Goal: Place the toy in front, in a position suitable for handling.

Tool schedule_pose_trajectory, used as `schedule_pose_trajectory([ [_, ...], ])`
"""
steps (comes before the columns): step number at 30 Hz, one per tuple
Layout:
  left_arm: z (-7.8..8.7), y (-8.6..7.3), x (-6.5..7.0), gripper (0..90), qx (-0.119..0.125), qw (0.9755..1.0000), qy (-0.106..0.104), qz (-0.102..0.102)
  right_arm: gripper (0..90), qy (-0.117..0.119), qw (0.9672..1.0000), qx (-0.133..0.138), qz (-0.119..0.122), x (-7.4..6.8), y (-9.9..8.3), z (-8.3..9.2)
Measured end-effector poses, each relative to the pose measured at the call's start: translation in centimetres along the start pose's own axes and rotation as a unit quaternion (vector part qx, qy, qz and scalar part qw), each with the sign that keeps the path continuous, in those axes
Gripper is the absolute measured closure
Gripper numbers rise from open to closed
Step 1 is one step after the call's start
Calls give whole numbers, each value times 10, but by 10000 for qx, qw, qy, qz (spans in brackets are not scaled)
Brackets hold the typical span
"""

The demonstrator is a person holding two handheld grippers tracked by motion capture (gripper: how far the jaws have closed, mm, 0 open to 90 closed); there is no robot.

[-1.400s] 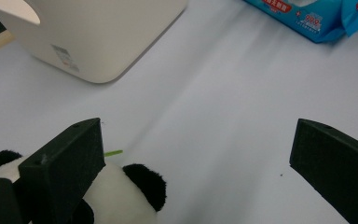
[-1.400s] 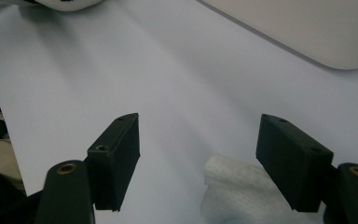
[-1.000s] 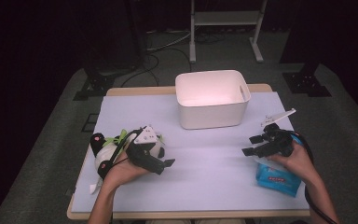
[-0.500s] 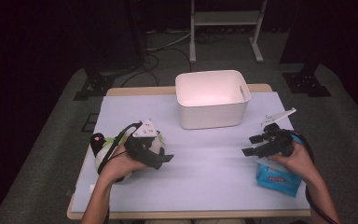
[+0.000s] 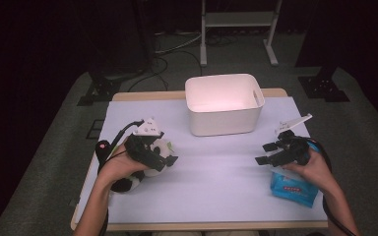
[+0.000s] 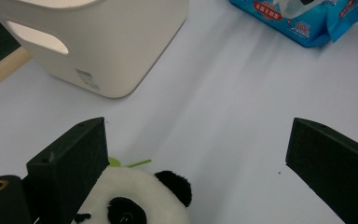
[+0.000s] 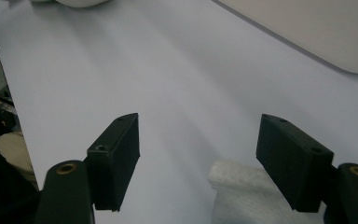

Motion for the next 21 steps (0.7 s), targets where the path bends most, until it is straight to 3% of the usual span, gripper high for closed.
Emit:
schedule_pose_trajectory([
  [13,12,1,-12,54,-28,10000,-44,33,288,10,10000,-31,5,0,-1,0],
  [21,25,-2,-23,54,-123,9999,36,16,287,21,10000,-38,3,-1,0,0],
])
Point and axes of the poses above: each handheld gripper's, and its own axes: z roughly backward along the jaws, y roughly out of its top, x roughly to its right, the point moved 7 cm from there along -z, roughly forward along the jaws, and after that the axes turned 2 degrees about y, right-handed, at the moved point
